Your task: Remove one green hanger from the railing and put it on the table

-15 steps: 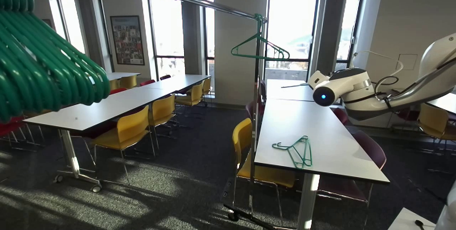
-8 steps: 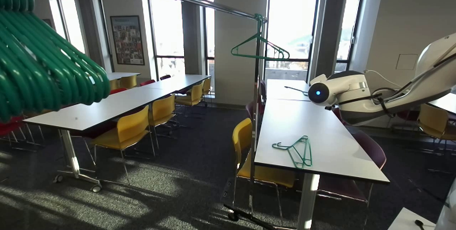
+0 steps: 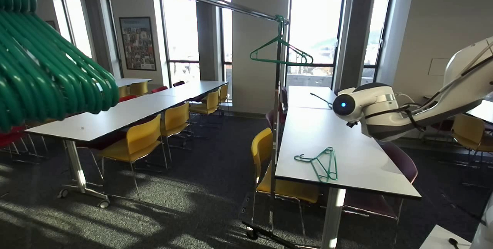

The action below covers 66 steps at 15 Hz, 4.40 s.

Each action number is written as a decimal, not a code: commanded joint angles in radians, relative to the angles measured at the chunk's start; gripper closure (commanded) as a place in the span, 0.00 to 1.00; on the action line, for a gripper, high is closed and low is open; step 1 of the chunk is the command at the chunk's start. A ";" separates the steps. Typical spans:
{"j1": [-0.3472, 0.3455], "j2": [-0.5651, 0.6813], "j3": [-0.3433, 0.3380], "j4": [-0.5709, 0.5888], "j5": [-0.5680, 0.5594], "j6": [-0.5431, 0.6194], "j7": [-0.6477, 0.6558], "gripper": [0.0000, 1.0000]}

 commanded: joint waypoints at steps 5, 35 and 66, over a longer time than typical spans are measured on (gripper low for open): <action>0.005 -0.006 -0.010 0.010 0.100 0.142 -0.007 0.92; -0.076 0.525 -0.073 0.205 -0.163 0.161 0.169 0.98; -0.094 0.796 -0.055 0.330 -0.240 0.068 0.199 0.98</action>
